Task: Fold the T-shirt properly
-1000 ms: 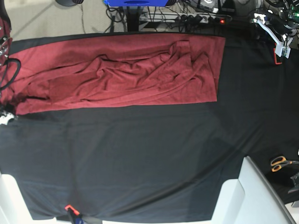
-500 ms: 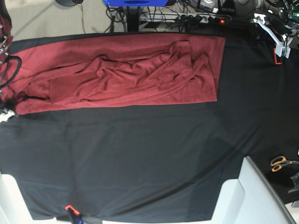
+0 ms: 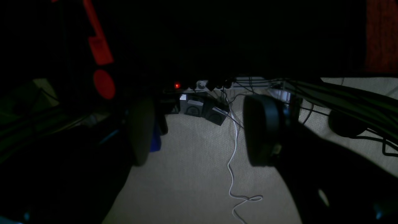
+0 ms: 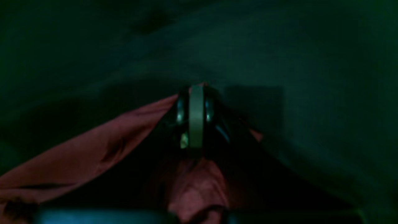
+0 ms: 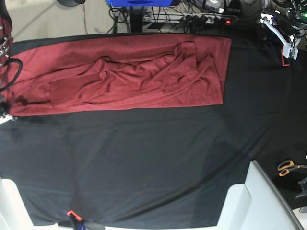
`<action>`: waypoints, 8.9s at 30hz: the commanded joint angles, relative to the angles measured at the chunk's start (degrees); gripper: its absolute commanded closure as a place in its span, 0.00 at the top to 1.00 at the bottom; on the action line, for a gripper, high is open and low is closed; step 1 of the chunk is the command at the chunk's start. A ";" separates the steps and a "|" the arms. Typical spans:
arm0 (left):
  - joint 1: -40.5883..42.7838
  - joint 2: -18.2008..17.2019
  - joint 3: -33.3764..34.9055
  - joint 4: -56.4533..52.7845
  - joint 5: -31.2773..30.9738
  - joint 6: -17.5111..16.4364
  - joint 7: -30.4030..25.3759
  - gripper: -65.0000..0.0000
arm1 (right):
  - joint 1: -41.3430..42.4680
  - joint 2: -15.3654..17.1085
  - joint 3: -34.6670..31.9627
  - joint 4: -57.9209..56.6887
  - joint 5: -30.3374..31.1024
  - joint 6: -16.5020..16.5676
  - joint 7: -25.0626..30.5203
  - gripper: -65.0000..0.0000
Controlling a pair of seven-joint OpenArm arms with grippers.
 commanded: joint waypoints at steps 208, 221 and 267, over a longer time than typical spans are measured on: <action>-17.22 5.29 49.81 12.20 -22.18 22.23 15.87 0.00 | -32.59 -17.52 8.38 63.23 4.69 20.16 -13.68 0.59; -27.42 10.83 63.88 2.71 -22.18 24.34 15.87 0.00 | -32.59 -17.52 8.73 63.23 4.69 20.16 -13.68 0.59; -43.95 22.78 78.21 -18.22 -21.74 24.43 13.32 0.00 | -31.98 -17.52 8.29 63.14 4.69 20.16 -13.68 0.59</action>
